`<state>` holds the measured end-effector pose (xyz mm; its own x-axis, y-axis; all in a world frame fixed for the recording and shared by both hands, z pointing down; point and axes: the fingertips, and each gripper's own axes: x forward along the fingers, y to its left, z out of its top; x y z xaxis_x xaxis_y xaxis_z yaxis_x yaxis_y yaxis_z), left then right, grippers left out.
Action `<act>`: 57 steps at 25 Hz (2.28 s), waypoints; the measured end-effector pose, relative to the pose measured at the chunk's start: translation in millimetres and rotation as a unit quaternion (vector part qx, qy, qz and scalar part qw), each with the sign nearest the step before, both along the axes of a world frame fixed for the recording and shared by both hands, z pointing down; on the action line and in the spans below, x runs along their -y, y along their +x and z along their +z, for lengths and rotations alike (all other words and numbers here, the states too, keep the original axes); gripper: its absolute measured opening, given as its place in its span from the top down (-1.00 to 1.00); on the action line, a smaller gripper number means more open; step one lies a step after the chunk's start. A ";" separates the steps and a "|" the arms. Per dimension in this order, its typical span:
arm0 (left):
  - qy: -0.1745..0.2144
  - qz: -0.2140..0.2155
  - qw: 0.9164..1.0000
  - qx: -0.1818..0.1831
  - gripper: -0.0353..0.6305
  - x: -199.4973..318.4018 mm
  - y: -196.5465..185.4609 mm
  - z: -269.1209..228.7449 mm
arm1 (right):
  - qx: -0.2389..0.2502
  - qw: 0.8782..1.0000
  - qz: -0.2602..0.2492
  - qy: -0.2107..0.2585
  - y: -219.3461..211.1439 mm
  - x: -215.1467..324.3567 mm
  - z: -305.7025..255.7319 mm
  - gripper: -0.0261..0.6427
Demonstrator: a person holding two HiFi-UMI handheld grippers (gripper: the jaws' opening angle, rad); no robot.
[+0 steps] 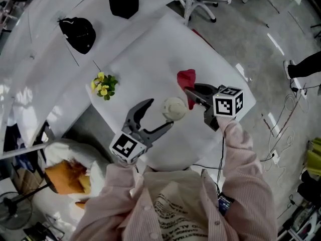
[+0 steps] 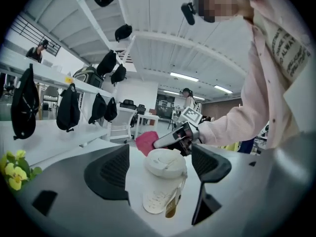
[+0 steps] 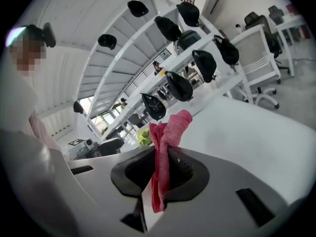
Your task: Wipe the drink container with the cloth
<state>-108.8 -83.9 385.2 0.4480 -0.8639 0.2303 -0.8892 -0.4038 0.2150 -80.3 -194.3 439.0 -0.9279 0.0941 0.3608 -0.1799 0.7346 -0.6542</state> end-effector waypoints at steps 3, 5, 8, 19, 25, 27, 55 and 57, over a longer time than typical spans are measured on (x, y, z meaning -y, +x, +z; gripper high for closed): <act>0.012 -0.020 1.000 0.003 -0.29 -4.1 -1.5 -12.4 | 0.012 0.998 0.043 0.053 14.0 -7.9 -25.1 0.78; 0.017 -0.027 0.999 0.007 -0.28 -8.6 1.3 -19.9 | 0.018 0.995 0.061 0.083 23.9 -19.2 -41.2 0.78; 0.027 -0.037 0.999 0.019 -0.26 -16.0 7.8 -32.4 | 0.032 0.989 0.086 0.113 38.8 -38.8 -66.2 0.78; 0.062 -0.091 0.993 0.049 0.65 -30.0 13.1 -79.8 | 0.075 0.963 0.154 0.210 86.9 -82.6 -137.8 0.78; 0.062 -0.136 0.987 0.062 0.84 -38.7 5.6 -98.9 | 0.091 0.939 0.181 0.278 100.3 -85.7 -167.2 0.78; 0.062 -0.146 0.986 0.054 0.84 -43.1 2.8 -104.7 | 0.093 0.931 0.187 0.301 103.1 -86.8 -175.1 0.78; 0.056 -0.180 0.981 0.052 0.89 -77.5 -16.8 -122.2 | 0.093 0.896 0.267 0.343 139.3 -92.7 -194.5 0.78; 0.054 -0.181 0.981 0.051 0.89 -79.2 -16.2 -121.1 | 0.093 0.896 0.268 0.342 140.5 -93.3 -194.1 0.78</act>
<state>-125.0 -4.7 264.1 0.0871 -0.9838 0.1568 -0.9932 -0.0735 0.0903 60.2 -101.0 244.9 -0.8235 -0.5672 -0.0009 -0.5616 0.8155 -0.1399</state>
